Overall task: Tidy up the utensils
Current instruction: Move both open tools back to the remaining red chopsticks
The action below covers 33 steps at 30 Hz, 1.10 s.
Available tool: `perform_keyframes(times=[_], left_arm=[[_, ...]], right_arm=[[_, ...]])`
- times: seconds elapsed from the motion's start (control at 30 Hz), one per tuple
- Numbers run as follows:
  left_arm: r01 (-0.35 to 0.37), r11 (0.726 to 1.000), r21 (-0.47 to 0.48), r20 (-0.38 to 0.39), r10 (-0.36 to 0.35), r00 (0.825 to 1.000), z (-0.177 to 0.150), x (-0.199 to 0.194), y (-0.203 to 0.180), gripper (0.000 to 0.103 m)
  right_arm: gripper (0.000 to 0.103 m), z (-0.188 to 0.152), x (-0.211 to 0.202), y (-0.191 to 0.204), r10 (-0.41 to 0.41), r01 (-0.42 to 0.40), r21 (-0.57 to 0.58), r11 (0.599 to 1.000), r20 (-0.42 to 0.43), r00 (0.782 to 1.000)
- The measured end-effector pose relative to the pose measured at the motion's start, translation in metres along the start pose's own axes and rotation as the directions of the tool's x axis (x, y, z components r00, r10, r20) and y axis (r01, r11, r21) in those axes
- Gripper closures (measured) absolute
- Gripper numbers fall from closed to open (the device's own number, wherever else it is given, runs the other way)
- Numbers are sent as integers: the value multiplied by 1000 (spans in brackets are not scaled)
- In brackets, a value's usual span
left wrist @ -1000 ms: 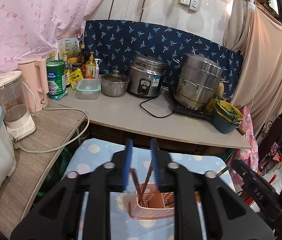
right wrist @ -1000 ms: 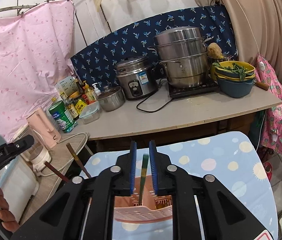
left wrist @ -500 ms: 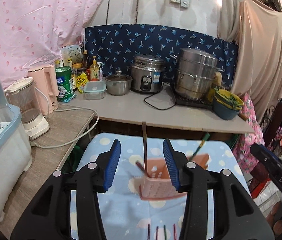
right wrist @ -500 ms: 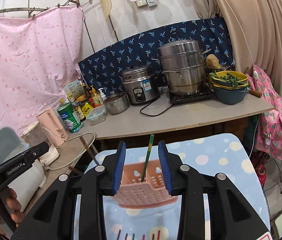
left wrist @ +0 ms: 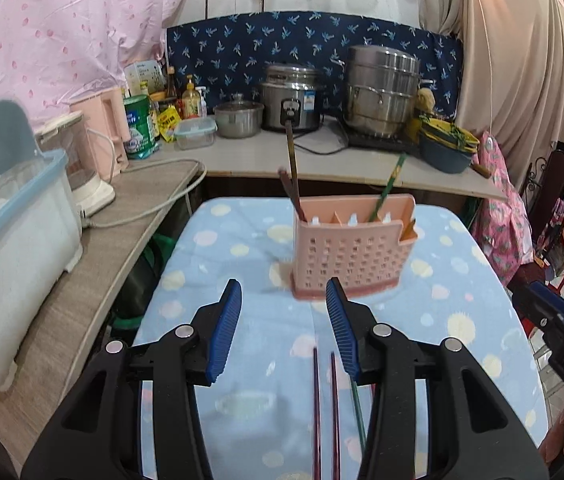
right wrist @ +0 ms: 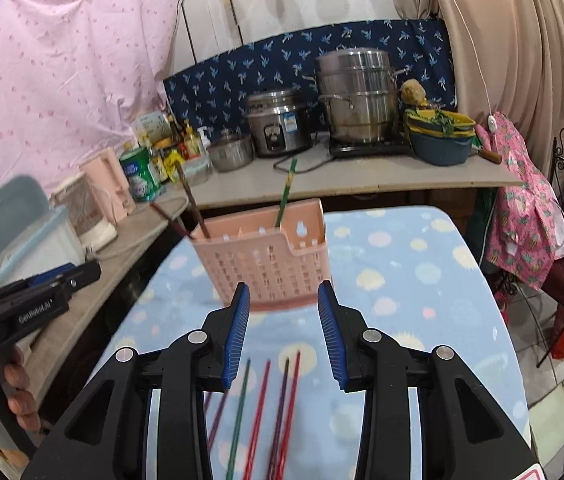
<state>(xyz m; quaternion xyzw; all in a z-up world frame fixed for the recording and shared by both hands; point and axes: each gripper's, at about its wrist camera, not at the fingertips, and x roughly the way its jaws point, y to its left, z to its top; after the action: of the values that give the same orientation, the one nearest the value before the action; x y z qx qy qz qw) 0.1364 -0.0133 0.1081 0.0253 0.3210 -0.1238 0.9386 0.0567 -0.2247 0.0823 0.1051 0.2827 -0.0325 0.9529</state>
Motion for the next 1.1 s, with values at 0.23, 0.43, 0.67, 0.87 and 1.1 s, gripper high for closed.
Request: perform_keyframes(times=[0.23, 0.43, 0.67, 0.87, 1.1], left_arm=[[-3, 1000, 5, -66, 3, 998, -47, 4, 3, 61], [8, 1000, -7, -129, -8, 992, -85, 6, 6, 61], [1, 999, -32, -213, -8, 977, -125, 12, 15, 61], [-10, 999, -39, -249, 0, 969, -145, 11, 22, 61], [3, 999, -34, -271, -12, 963, -155, 11, 17, 61]], right_arm=[[68, -54, 2, 0, -23, 22, -10, 1000, -108, 994], [68, -101, 8, 1, -39, 36, -21, 999, -200, 979], [68, -147, 10, 9, -60, 46, -55, 997, -280, 958], [68, -169, 12, 14, -61, 38, -79, 996, -322, 945], [74, -175, 20, 15, -56, 32, -75, 997, -341, 938]])
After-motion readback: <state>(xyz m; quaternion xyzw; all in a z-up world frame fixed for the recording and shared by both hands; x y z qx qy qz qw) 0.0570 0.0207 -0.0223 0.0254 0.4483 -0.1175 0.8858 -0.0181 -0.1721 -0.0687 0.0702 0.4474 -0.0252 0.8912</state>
